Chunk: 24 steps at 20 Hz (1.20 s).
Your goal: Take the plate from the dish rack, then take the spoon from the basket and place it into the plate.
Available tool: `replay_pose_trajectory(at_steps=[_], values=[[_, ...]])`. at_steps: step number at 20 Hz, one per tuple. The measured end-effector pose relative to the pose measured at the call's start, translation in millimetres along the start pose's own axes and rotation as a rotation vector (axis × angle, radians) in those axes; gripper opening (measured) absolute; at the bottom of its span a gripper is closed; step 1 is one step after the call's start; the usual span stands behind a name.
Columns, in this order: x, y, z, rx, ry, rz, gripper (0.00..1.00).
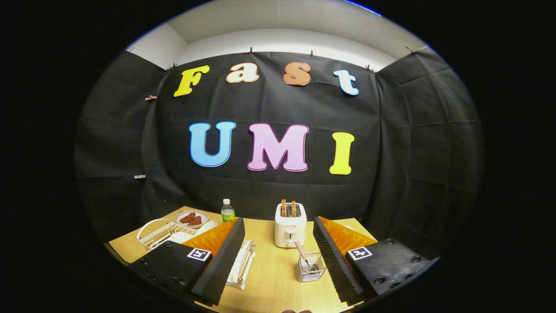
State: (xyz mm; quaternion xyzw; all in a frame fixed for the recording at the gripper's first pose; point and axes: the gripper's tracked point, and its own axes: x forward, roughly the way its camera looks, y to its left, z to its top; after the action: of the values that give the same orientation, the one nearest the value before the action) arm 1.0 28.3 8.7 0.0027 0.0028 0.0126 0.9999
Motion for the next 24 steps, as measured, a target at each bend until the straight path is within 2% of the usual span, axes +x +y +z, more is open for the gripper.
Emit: replay_pose_trajectory(at_steps=[13,19,24], values=[[18,21,-4,-0.002,0.02,0.042,0.97],[51,47,-4,-0.021,0.042,0.088,0.97],[80,84,-18,-0.04,0.125,0.151,0.98]])
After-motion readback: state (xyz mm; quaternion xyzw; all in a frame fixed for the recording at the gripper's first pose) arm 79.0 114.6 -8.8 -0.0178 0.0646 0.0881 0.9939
